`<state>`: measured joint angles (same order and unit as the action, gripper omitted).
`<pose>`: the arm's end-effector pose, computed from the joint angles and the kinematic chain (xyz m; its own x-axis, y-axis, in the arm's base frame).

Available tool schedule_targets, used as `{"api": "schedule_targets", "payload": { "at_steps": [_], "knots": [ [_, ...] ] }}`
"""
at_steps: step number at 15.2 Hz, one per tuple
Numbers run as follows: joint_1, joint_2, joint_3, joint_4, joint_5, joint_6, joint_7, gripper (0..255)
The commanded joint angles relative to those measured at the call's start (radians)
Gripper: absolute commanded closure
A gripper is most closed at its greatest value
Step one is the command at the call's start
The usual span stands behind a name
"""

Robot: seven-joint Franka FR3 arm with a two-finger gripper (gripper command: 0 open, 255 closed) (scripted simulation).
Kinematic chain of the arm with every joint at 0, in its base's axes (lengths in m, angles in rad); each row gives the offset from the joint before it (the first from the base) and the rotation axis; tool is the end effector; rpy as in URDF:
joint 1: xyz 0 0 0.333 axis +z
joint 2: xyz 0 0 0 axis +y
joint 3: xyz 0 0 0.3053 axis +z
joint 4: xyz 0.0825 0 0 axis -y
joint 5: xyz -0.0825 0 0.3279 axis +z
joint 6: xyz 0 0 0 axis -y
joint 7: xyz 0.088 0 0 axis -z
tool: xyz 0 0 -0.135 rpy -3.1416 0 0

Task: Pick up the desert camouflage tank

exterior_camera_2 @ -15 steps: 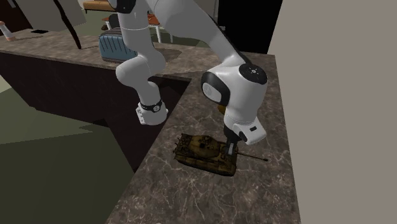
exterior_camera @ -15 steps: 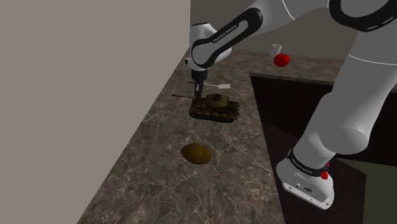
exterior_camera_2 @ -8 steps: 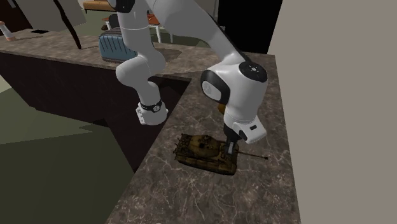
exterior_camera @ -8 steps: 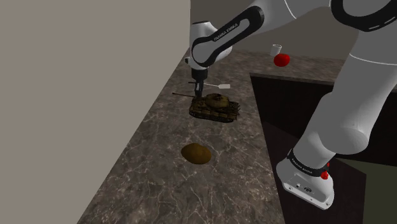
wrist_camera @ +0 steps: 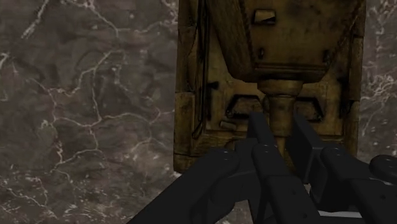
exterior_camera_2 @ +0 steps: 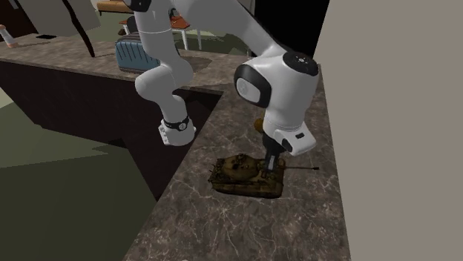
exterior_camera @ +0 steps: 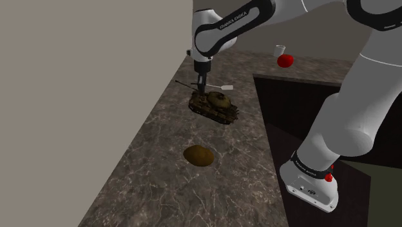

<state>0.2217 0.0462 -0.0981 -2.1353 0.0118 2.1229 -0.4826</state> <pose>0.4885 0.0617 0.3739 0.8241 0.5643 -0.0493 0.5635 -0.8255 -0.0316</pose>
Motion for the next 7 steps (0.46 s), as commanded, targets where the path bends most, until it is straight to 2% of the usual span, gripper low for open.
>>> {"api": "schedule_targets", "payload": {
  "at_steps": [1, 7],
  "knots": [
    [-0.001, -0.013, -0.001, 0.017, -0.002, -0.028, -0.002, 255],
    [-0.001, -0.036, -0.001, 0.048, -0.004, -0.082, 0.001, 255]
  ]
}}
